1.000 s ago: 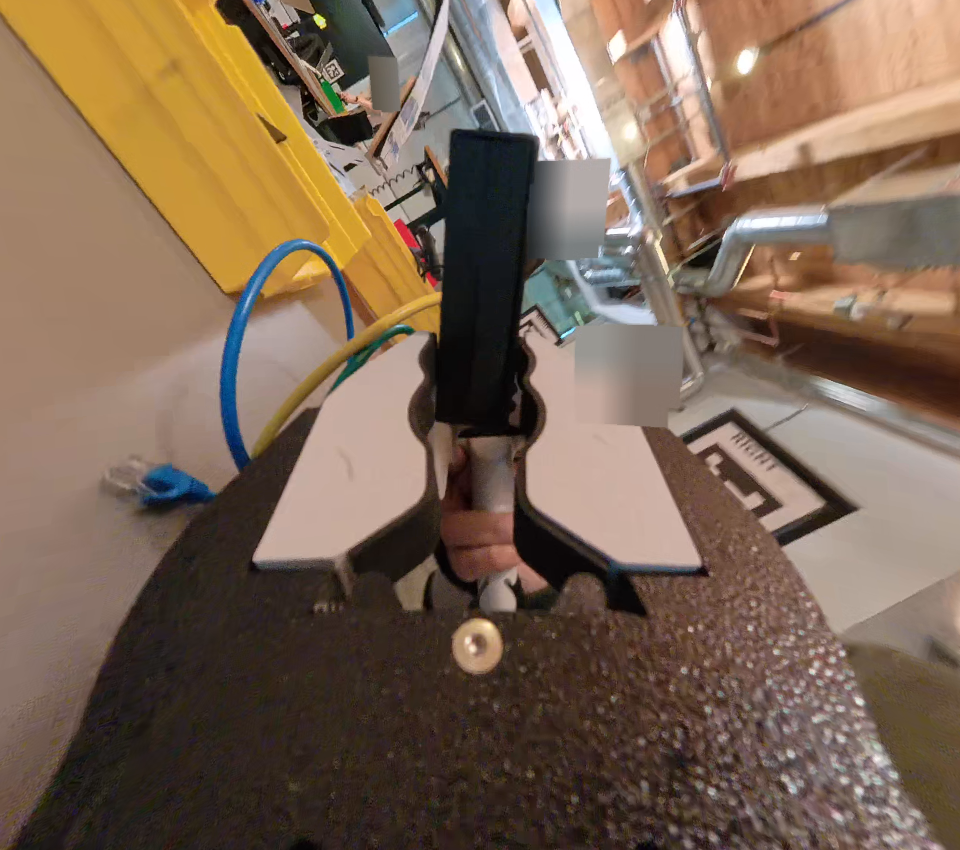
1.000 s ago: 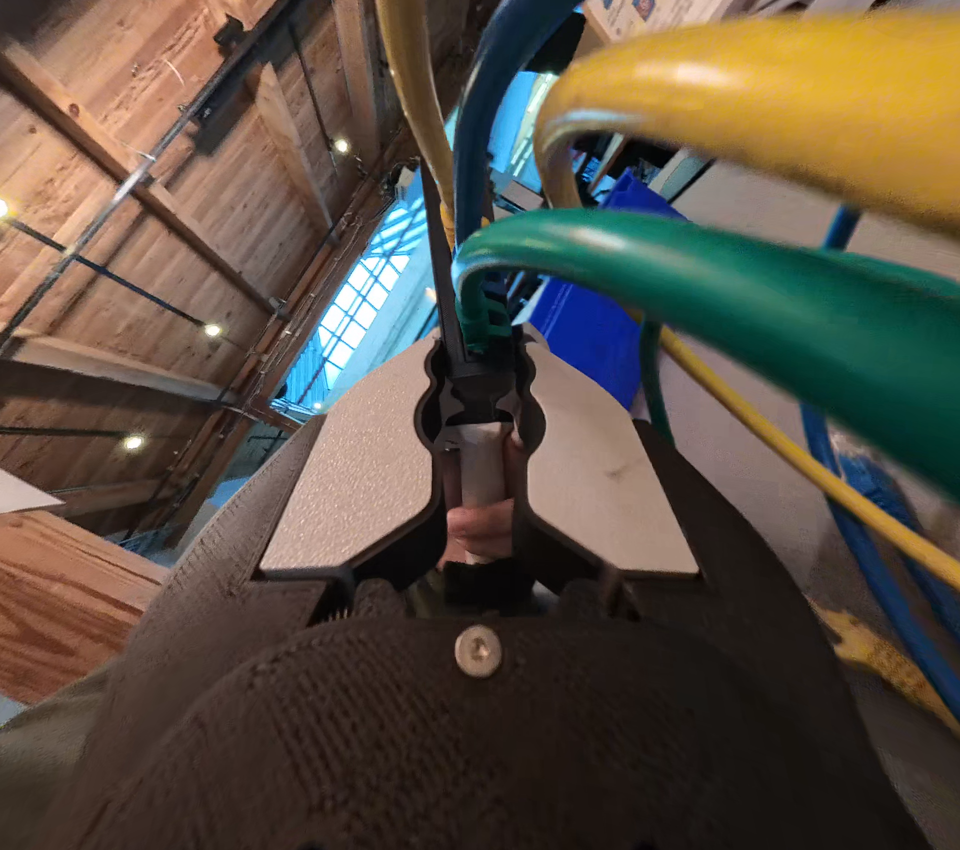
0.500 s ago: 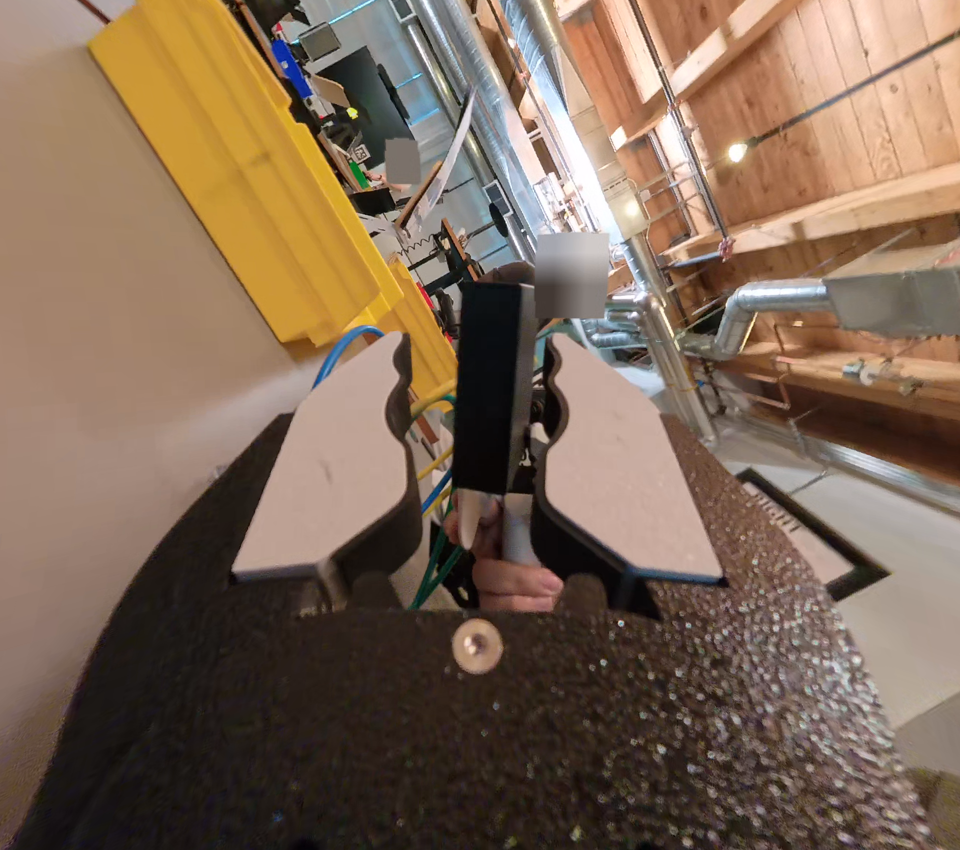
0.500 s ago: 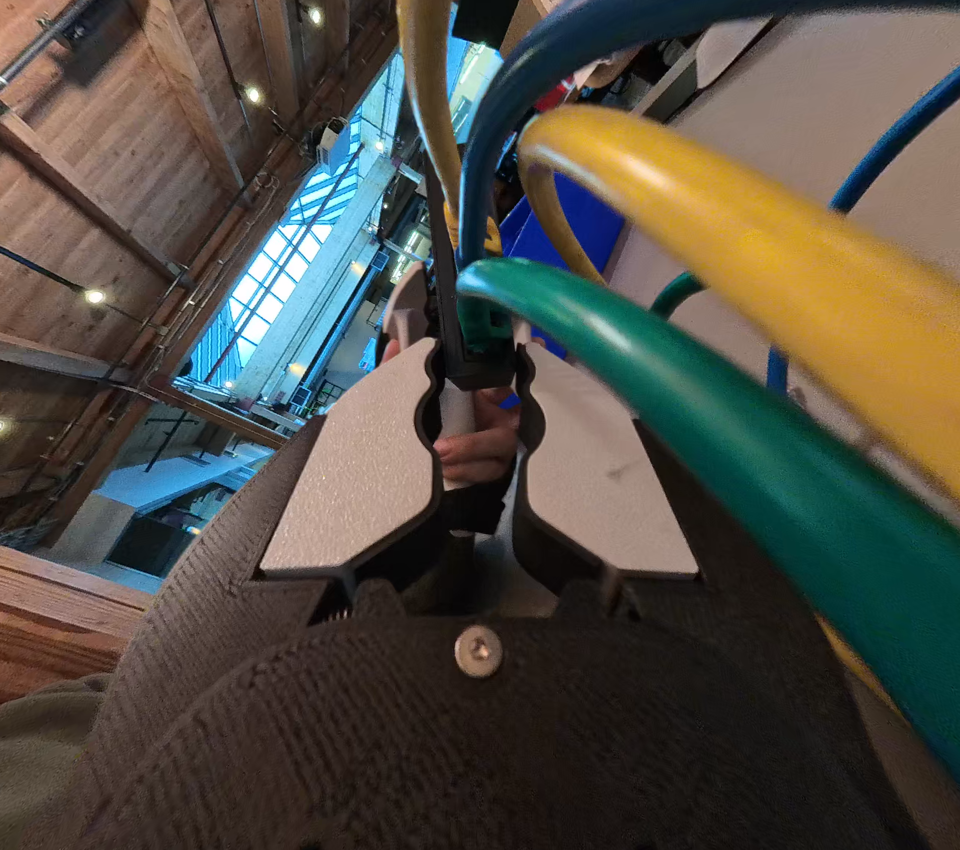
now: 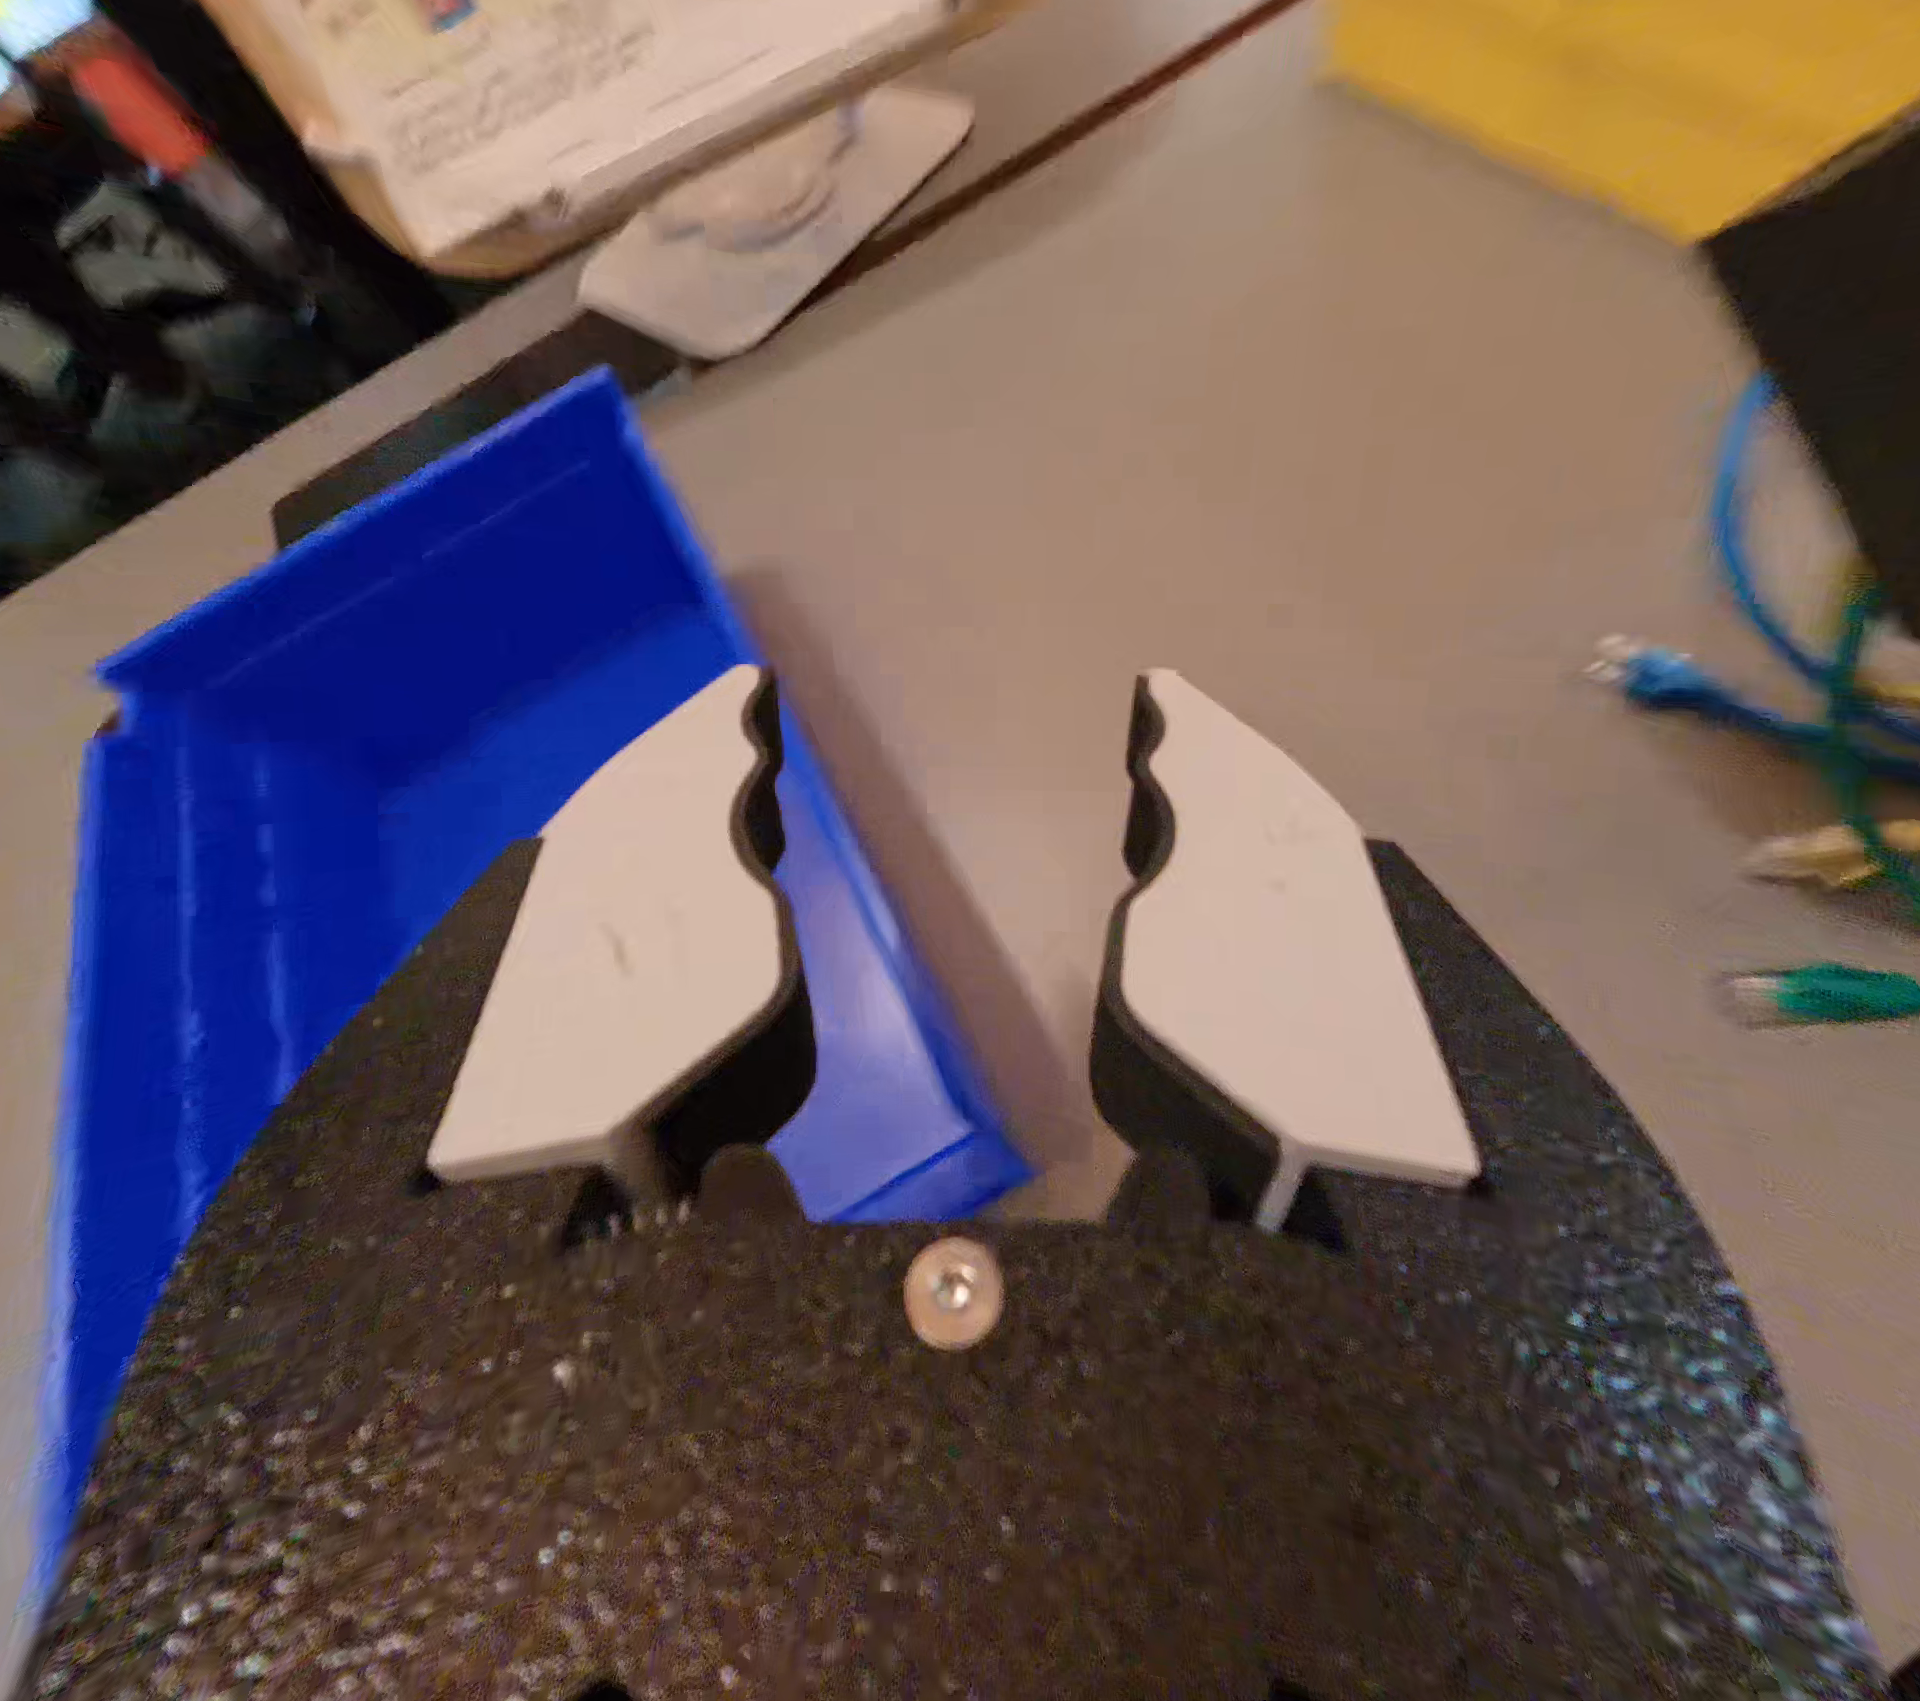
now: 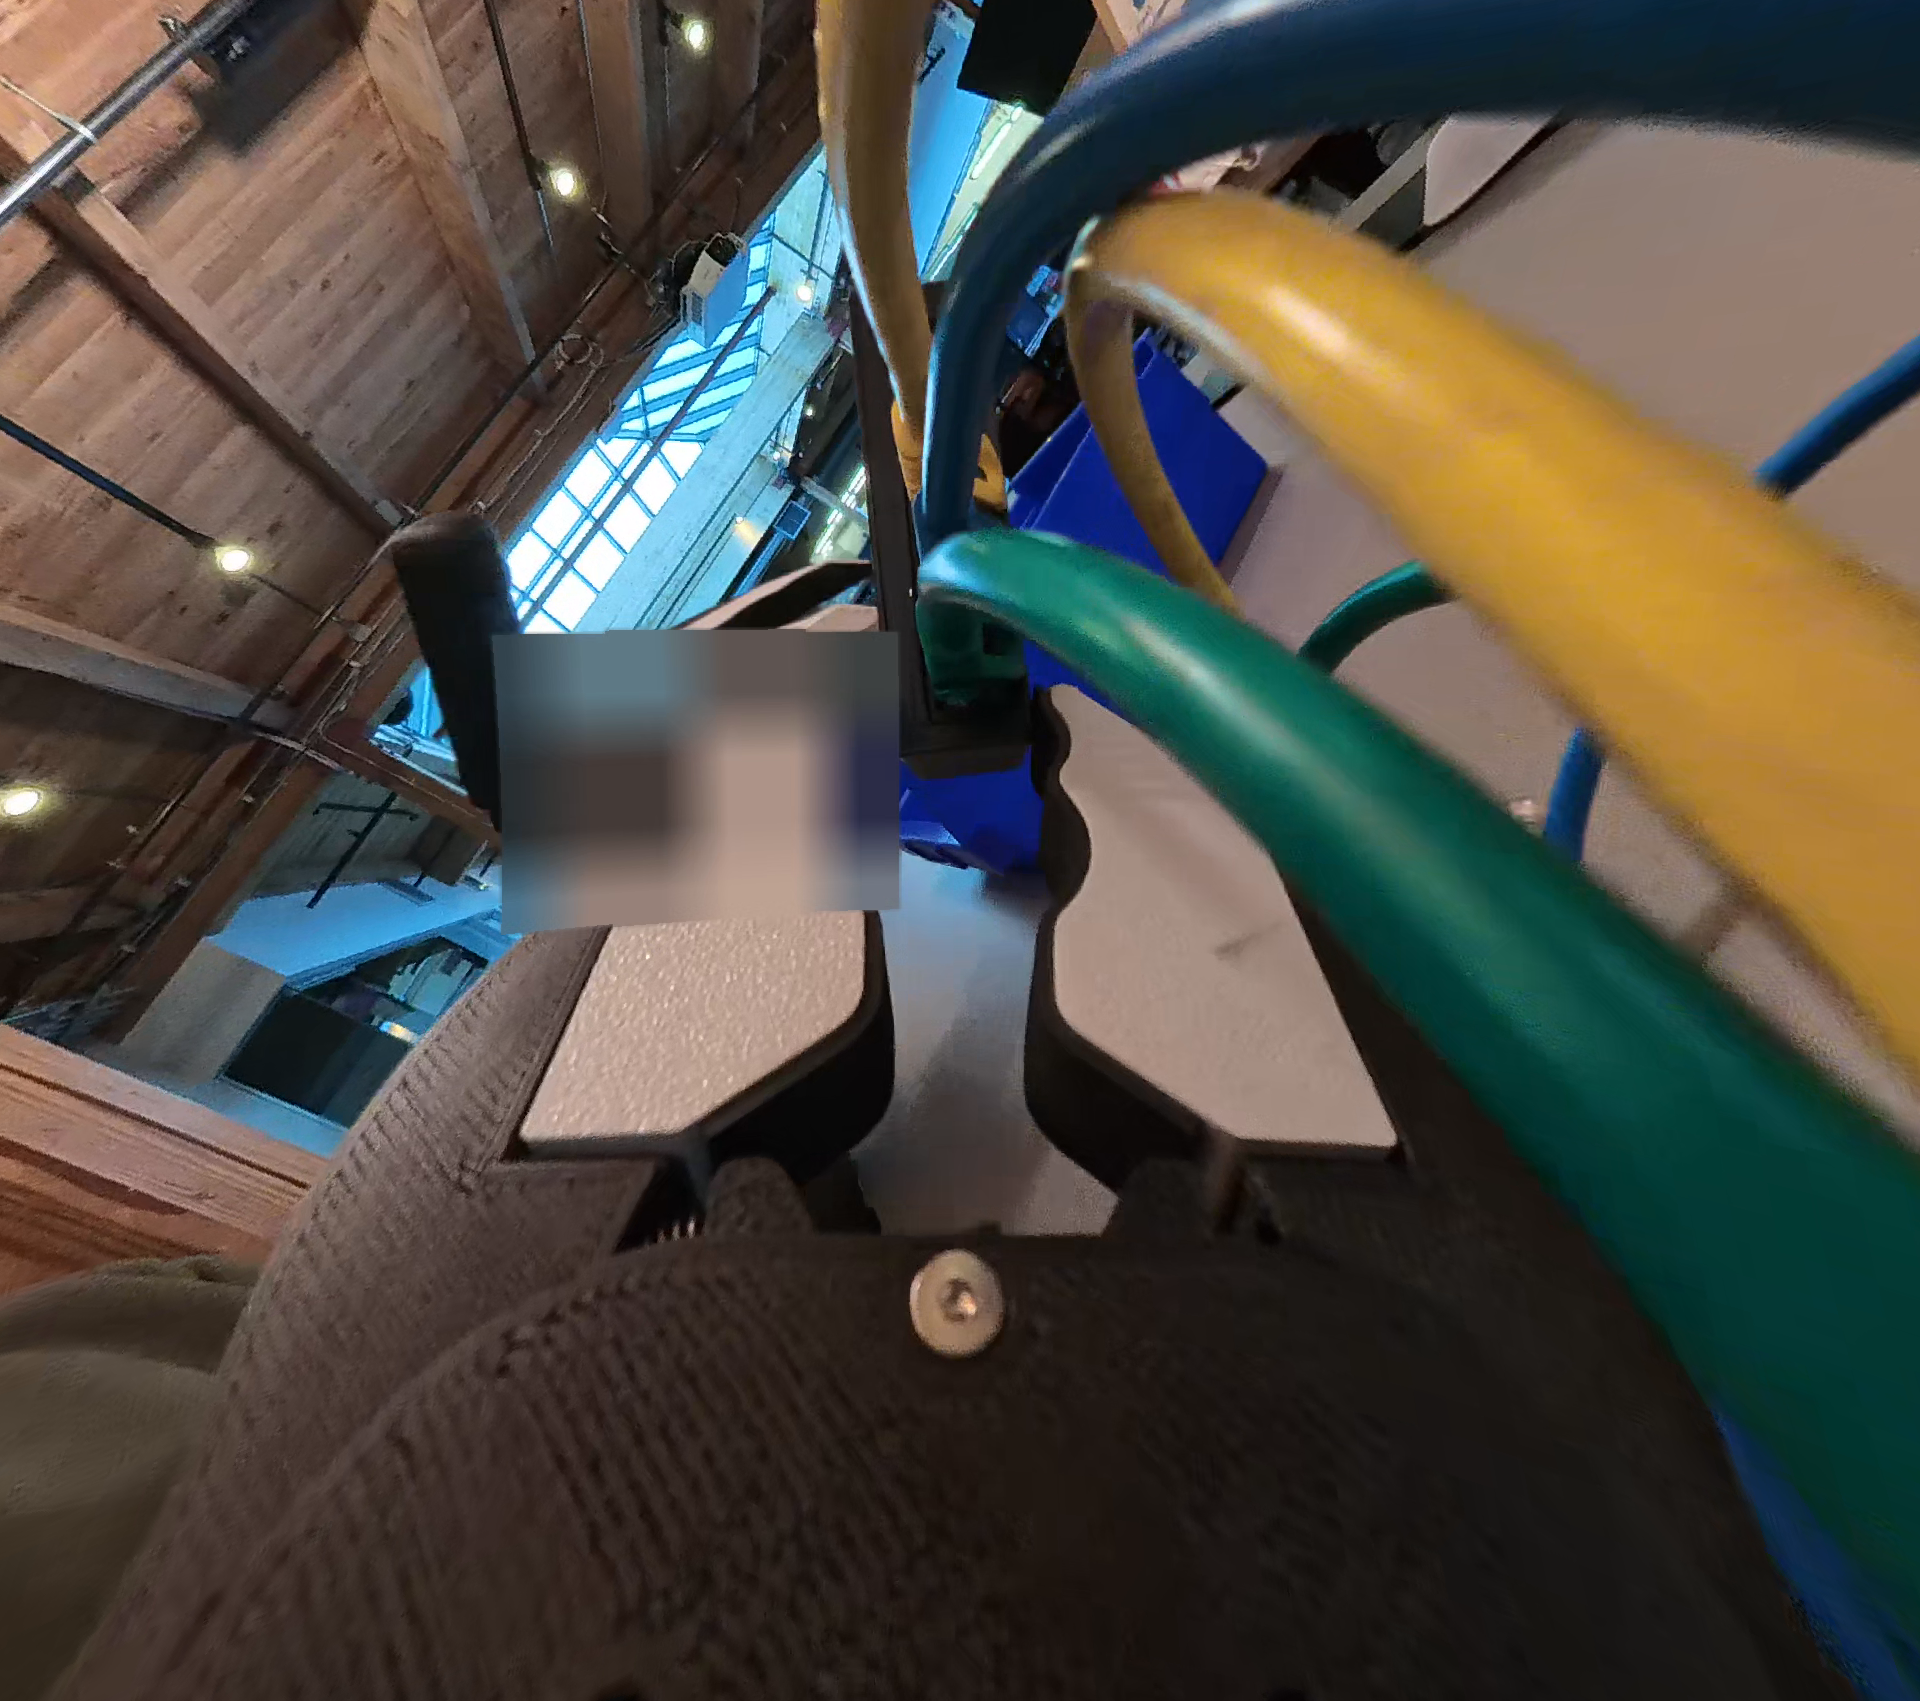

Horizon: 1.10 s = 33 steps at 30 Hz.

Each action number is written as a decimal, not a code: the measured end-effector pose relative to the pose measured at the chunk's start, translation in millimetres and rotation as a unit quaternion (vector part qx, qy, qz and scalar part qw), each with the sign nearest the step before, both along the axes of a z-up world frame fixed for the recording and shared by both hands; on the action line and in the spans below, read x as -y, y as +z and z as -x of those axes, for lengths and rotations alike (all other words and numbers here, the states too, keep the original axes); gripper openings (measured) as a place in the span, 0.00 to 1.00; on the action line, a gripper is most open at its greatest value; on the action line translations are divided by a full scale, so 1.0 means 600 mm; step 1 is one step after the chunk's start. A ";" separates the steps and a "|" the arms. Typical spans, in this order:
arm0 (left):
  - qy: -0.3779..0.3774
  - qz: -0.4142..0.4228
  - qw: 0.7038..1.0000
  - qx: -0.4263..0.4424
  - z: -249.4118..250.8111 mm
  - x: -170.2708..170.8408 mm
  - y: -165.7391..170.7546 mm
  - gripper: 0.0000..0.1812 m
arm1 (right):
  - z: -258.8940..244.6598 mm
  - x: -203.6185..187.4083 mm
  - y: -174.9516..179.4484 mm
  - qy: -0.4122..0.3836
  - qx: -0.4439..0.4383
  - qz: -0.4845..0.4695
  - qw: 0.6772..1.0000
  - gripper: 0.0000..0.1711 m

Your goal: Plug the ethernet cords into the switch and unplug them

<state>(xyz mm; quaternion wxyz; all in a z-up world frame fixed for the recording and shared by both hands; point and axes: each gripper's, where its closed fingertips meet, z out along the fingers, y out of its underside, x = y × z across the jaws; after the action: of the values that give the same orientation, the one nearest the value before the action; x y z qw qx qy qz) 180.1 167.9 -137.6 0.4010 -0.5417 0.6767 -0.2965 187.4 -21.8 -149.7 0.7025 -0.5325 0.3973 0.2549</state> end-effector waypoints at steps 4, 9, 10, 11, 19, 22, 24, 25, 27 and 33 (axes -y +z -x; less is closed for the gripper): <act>0.080 -0.092 0.980 -0.159 0.022 -0.089 -0.097 0.19 | -0.002 -0.009 -0.006 0.004 -0.005 -0.002 1.000 0.15; 0.110 -0.075 0.977 -0.168 -0.001 -0.147 -0.146 0.04 | 0.005 -0.018 -0.013 0.016 -0.005 0.004 1.000 0.15; 0.120 -0.058 0.979 -0.153 -0.006 -0.169 -0.146 0.03 | 0.005 -0.018 -0.013 0.015 -0.004 0.005 1.000 0.15; 0.126 -0.024 0.983 -0.134 -0.014 -0.187 -0.147 0.02 | 0.005 -0.019 -0.013 0.015 -0.003 0.006 1.000 0.15; 0.231 -0.026 0.967 -0.108 0.006 -0.321 -0.144 0.02 | 0.007 -0.036 -0.011 0.016 -0.002 0.010 1.000 0.15; 0.207 -0.009 0.973 -0.103 0.005 -0.317 -0.145 0.02 | 0.005 -0.041 -0.008 0.012 -0.009 0.002 1.000 0.15; 0.204 -0.017 0.973 -0.105 0.004 -0.317 -0.144 0.03 | 0.004 -0.044 -0.005 0.007 -0.017 -0.007 1.000 0.15; 0.204 -0.024 0.973 -0.103 0.004 -0.317 -0.142 0.05 | 0.003 -0.045 -0.004 0.005 -0.020 -0.011 1.000 0.15; 0.220 -0.057 0.970 -0.082 0.007 -0.323 -0.119 0.18 | 0.003 -0.046 -0.002 0.000 -0.027 -0.018 0.999 0.15; -0.039 0.084 0.995 0.047 -0.021 -0.058 0.018 0.28 | 0.002 -0.050 0.011 -0.005 -0.022 -0.032 0.999 0.15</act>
<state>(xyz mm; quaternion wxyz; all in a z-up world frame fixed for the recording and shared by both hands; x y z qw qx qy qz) 192.5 202.8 -126.6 0.3736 -0.5323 0.6503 -0.3926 186.0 8.3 -143.2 0.7114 -0.5023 0.4067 0.2759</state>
